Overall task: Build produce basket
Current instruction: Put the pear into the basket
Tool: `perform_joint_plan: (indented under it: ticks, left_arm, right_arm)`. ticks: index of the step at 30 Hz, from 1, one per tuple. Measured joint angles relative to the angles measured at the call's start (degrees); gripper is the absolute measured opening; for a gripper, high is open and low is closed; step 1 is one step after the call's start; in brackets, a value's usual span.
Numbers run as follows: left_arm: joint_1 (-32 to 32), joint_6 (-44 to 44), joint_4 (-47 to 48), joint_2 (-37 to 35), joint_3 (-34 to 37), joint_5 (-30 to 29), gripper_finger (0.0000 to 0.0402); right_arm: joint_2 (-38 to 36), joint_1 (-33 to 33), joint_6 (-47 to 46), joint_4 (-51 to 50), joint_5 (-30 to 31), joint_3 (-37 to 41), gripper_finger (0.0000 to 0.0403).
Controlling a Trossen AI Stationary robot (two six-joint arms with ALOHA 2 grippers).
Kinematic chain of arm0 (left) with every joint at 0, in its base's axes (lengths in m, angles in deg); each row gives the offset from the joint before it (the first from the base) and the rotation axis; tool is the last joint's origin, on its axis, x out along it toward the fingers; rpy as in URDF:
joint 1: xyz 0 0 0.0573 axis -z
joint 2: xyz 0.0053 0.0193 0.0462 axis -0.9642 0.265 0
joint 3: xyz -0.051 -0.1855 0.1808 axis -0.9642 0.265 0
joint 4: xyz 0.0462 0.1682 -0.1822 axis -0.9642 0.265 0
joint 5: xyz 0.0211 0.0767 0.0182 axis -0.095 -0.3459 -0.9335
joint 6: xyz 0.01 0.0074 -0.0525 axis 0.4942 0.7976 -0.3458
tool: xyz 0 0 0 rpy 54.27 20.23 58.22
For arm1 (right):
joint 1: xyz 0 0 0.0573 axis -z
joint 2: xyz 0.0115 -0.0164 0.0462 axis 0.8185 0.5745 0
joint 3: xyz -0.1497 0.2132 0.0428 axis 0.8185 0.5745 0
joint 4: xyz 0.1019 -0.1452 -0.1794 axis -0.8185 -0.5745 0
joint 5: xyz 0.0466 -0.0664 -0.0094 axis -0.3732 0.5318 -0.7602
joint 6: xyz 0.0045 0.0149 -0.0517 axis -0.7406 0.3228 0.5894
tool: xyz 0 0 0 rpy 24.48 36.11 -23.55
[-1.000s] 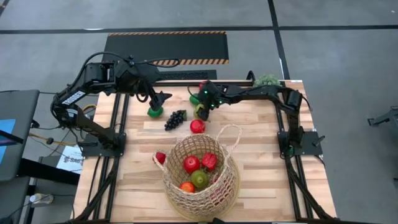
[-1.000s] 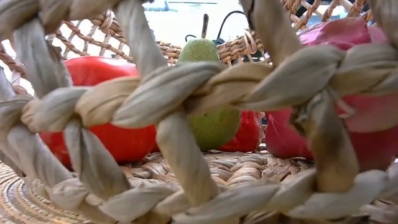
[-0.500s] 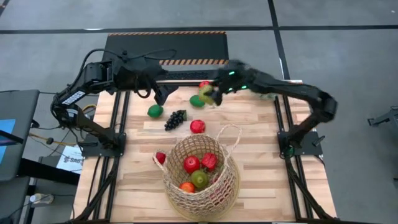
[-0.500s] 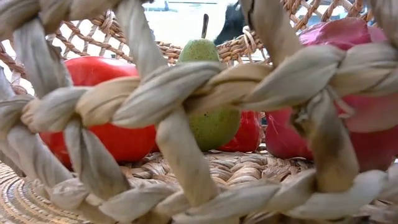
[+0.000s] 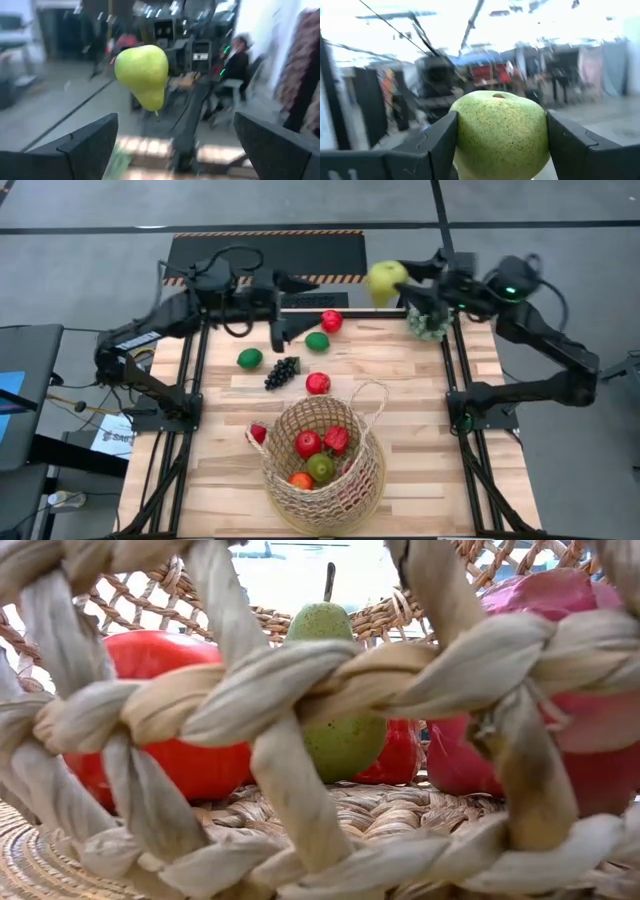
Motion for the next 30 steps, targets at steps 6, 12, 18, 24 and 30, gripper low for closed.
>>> perform_joint_plan:
  ticks: [6, 12, 18, 24, 30]
  left_arm:
    - [-1.15, -2.69, -15.55, 2.34, 6.63, 1.68, 0.0383]
    - [-1.95, -8.72, -27.36, 6.12, 8.1, 7.79, 0.0383]
    - [-1.72, -11.9, -29.1, 7.04, 8.1, 11.71, 0.0383]
    - [-0.88, -11.68, -30.78, 7.03, 8.05, 11.73, 0.0383]
    - [-0.28, -11.7, -30.29, 9.07, 8.1, 11.16, 0.0383]
  right_arm:
    - [-1.97, -4.46, 0.02, 1.34, -0.07, -0.02, 0.026]
    - [-0.87, -8.9, 2.43, 2.79, -0.03, 0.0, 0.026]
    - [-0.22, -10.42, 3.66, 2.77, -0.01, 0.0, 0.026]
    - [0.57, -10.56, 4.57, 3.7, 0.0, -0.02, 0.026]
    - [3.03, -10.69, 4.72, 5.33, 0.0, -0.04, 0.026]
